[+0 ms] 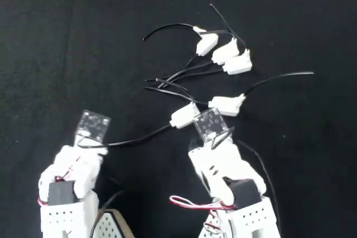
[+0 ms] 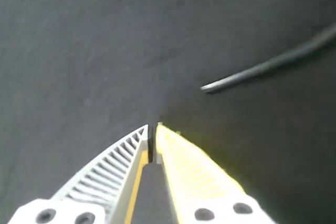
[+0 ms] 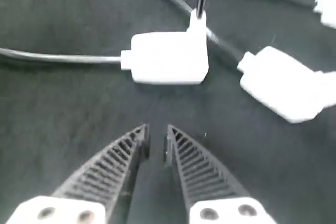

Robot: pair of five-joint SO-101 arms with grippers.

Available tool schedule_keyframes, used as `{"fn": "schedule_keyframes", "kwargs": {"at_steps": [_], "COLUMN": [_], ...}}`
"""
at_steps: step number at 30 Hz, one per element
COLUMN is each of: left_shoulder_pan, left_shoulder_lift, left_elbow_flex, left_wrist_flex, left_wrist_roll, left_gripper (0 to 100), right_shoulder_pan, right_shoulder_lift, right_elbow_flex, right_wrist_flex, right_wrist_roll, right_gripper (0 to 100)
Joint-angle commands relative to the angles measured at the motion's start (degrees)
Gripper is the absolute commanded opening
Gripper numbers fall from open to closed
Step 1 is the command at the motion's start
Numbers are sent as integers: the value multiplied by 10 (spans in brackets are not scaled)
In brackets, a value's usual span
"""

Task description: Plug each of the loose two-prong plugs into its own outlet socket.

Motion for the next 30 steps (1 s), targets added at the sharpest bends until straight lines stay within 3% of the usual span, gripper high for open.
{"fn": "schedule_keyframes", "kwargs": {"at_steps": [1, 9, 30], "left_shoulder_pan": [51, 3, 4], "left_shoulder_lift": [-4, -1, -1], "left_elbow_flex": [4, 22, 22], "left_wrist_flex": [-23, -48, -48], "left_wrist_roll": [3, 2, 2], "left_gripper": [42, 45, 45], "right_shoulder_pan": [-3, -3, -6], "right_shoulder_lift": [-36, -33, -33], "right_elbow_flex": [-2, -2, -1], "right_wrist_flex": [27, 58, 69], "right_wrist_roll": [-14, -13, -18], "right_gripper": [57, 57, 57]}}
